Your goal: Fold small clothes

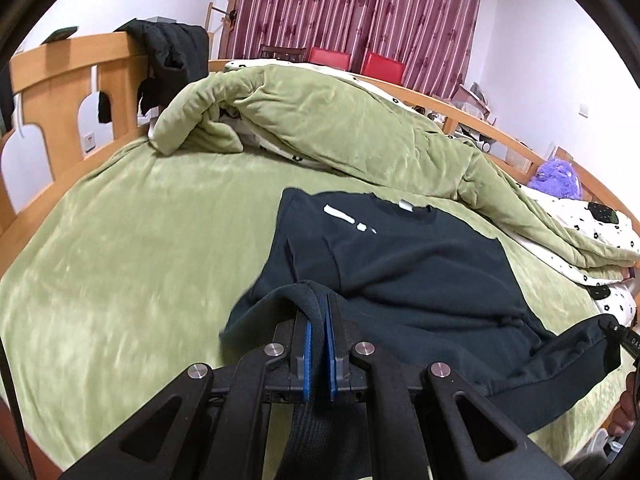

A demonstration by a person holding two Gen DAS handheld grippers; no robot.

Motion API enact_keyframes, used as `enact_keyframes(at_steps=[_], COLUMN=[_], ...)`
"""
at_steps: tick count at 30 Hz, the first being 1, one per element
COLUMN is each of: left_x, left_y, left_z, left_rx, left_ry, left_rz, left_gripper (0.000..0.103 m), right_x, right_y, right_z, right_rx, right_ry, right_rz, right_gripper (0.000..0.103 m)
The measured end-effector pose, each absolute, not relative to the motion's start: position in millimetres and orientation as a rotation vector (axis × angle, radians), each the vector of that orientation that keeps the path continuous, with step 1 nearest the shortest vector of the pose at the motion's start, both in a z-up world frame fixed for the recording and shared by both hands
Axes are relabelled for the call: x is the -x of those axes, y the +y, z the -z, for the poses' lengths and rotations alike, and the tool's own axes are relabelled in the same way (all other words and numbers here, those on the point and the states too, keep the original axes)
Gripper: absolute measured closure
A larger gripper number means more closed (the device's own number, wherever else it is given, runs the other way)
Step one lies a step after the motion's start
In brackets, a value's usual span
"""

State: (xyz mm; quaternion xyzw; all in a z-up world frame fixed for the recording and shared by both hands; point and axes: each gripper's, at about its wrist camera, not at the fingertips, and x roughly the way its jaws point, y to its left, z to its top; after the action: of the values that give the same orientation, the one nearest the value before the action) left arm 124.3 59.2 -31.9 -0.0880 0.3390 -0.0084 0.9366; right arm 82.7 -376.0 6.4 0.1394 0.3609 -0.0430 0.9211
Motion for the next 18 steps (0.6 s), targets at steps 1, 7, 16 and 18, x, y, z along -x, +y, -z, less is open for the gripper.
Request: enact_keyframes(at_steps=[1,7,16,18], left_x=[-135.6,-189.5,-262.7,-272.6], left_y=[58.4,50.6,50.9,50.4], left_z=[31.2,30.1,49.4,56.3], left_rx=[0.175,0.140,0.130,0.130], left_ry=[0.694,0.688,0.707,0.715], left_rz=[0.016,0.012,0.004,-0.002], left_gripper=[0.097,0.097,0.097,0.097], right_x=[-90.9,-143.3,-215.8,-230.9], right_y=[-377.2,-386.6,-387.9,-386.1], right_z=[-6.7,-4.6,12.9,19.0], right_rx=[-0.288,-0.302,-0.294,-0.287], right_ry=[0.738,0.733,0.730,0.733], right_rz=[0.092,0.110,0.125,0.132], right_gripper=[0.092,0.092,0.092,0.092])
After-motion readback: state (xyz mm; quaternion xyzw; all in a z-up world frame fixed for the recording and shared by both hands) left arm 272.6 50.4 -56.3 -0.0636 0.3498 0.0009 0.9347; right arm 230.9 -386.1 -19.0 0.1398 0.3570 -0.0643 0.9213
